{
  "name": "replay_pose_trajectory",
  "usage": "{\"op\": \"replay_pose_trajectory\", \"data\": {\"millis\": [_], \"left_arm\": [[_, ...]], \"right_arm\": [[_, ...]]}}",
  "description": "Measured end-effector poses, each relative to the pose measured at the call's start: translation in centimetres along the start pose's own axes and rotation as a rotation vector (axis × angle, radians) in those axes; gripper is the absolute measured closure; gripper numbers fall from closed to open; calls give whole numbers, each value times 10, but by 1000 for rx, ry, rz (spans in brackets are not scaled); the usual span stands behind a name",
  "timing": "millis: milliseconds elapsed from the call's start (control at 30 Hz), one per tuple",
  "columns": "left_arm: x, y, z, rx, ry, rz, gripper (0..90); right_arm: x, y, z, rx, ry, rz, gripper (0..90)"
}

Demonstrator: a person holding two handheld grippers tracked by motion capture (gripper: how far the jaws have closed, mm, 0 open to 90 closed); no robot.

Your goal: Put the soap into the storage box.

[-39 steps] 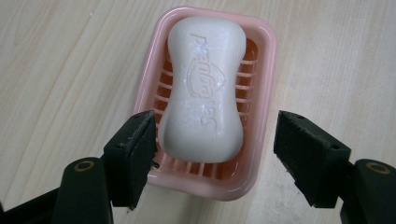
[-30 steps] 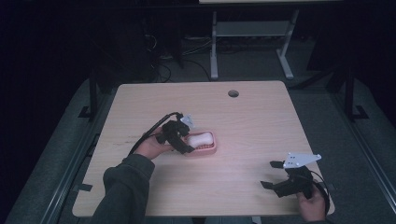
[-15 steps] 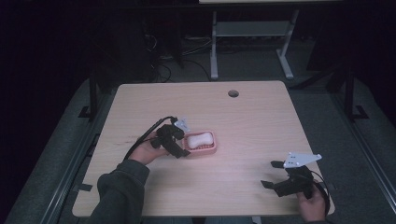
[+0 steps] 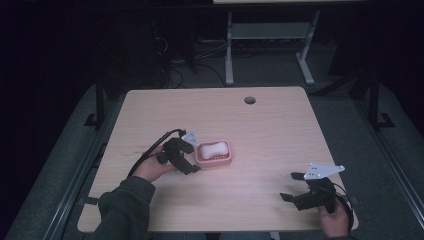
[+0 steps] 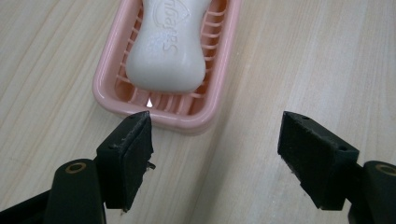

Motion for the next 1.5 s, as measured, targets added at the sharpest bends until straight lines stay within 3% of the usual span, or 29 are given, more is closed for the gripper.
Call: {"op": "replay_pose_trajectory", "data": {"millis": [267,833,1167,1500], "left_arm": [[10,2,10,-7,0,-10,250],[31,10,22,-16,21,27,236],[42,13,29,-26,10,18,235],[54,19,34,-18,23,35,228]], "right_arm": [[1,1,1,7,-3,0,142],[1,2,2,21,-1,-6,142],[2,3,2,25,-3,-6,142],[2,3,3,27,-6,-10,142]]}}
Point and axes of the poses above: each handheld gripper's, and its own axes: z roughly backward along the jaws, x roughly out of its underside, y roughly to its right, the point moved 9 cm from there along -z, roughly forward along the jaws, and after that the axes turned 12 degrees about y, right-handed, at the moved point
